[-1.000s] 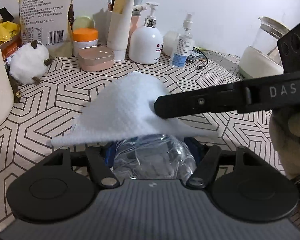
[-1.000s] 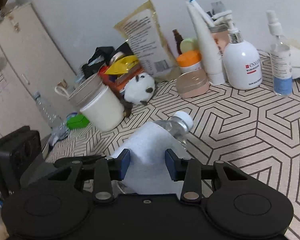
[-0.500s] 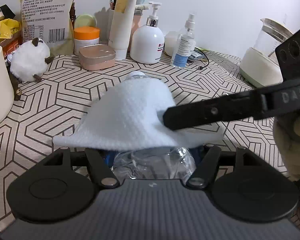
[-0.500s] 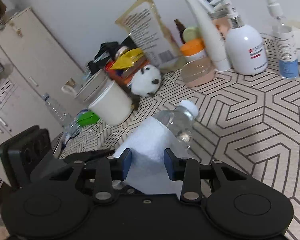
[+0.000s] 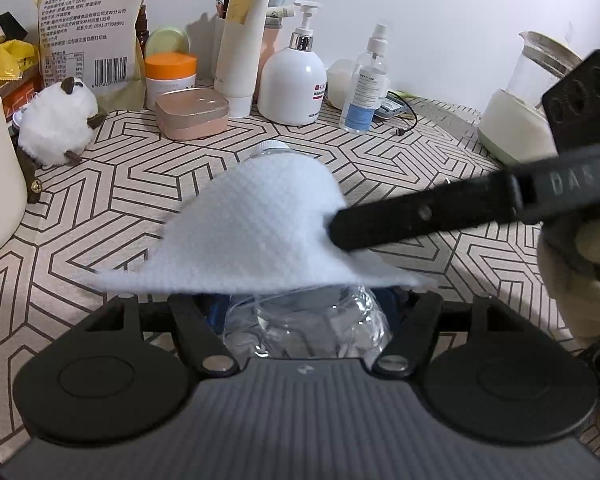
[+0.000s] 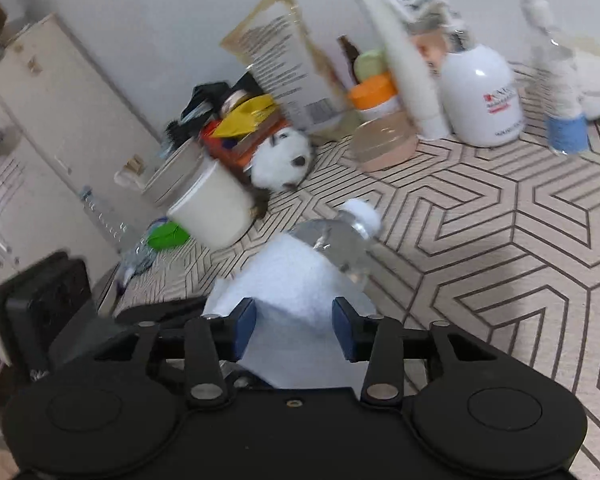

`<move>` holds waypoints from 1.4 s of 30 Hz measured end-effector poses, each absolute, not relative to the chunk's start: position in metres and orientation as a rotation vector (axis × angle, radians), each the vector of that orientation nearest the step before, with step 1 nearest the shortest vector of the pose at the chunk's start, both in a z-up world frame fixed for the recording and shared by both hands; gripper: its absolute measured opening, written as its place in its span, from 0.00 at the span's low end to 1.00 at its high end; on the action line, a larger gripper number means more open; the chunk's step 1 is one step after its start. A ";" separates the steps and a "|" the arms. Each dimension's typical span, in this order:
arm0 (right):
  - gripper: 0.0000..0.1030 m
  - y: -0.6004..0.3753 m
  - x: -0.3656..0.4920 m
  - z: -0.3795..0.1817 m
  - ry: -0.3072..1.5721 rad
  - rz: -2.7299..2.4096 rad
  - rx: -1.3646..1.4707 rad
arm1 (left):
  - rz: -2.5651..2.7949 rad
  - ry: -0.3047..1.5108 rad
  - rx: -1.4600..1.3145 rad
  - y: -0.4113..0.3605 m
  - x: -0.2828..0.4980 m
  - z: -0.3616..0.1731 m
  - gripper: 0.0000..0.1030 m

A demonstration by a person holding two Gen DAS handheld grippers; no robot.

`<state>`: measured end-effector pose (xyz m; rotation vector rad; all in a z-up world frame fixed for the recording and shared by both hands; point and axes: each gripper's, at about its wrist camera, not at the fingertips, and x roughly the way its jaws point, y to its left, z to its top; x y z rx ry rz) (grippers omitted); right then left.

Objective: Clean container
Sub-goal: 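Hold the bottle with the left gripper while right gripper wipes its body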

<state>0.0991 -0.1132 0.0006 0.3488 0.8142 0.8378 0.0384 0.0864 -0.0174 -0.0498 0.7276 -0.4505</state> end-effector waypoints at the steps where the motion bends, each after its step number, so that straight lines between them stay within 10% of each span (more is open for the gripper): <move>1: 0.52 -0.115 0.102 -0.002 0.809 0.827 0.379 | -0.450 0.726 -0.046 0.085 0.038 -0.018 0.66; 42: 0.63 -0.107 0.106 -0.007 0.831 0.832 0.399 | -0.452 0.721 -0.018 0.087 0.040 -0.018 0.74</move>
